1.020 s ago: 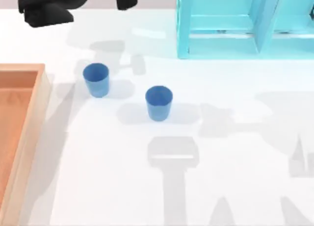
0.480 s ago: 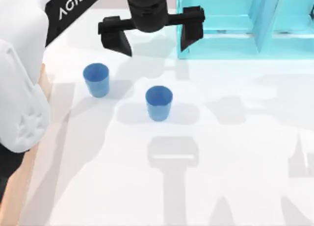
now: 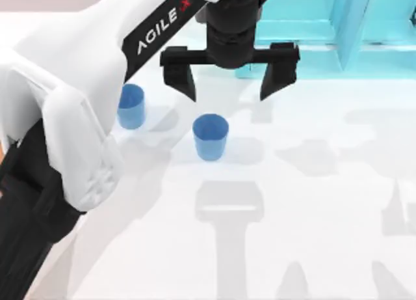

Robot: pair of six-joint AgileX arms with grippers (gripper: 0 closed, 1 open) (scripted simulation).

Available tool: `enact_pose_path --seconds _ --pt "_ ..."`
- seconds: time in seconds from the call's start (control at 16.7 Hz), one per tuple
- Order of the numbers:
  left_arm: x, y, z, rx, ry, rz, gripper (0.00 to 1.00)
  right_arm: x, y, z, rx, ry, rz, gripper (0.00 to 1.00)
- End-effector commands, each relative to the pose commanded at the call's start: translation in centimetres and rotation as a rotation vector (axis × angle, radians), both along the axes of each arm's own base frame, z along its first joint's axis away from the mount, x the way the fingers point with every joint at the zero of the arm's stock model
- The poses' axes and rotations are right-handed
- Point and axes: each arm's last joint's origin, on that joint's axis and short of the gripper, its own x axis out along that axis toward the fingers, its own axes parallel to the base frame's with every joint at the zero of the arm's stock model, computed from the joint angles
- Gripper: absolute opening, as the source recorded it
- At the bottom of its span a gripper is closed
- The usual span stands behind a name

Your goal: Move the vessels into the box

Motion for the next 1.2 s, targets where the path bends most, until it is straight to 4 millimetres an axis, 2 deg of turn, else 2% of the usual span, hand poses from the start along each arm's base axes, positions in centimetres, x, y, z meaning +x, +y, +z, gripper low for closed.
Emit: enact_pose_path --seconds 0.48,0.6,0.72,1.02,1.2 --pt "0.0 -0.1 -0.4 0.010 0.010 0.000 1.00 0.0 0.0 0.0 0.000 0.000 0.000 1.00" --pt "0.2 -0.3 -1.1 0.008 0.007 -0.003 1.00 0.0 0.0 0.0 0.000 0.000 0.000 1.00" --pt "0.5 -0.5 -2.6 0.008 0.006 -0.004 1.00 0.0 0.0 0.0 0.000 0.000 0.000 1.00" --pt "0.9 -0.5 -8.4 0.015 0.015 -0.004 1.00 0.0 0.0 0.0 0.000 0.000 0.000 1.00" --pt "0.8 -0.4 -10.2 0.012 0.012 -0.004 1.00 0.0 0.0 0.0 0.000 0.000 0.000 1.00"
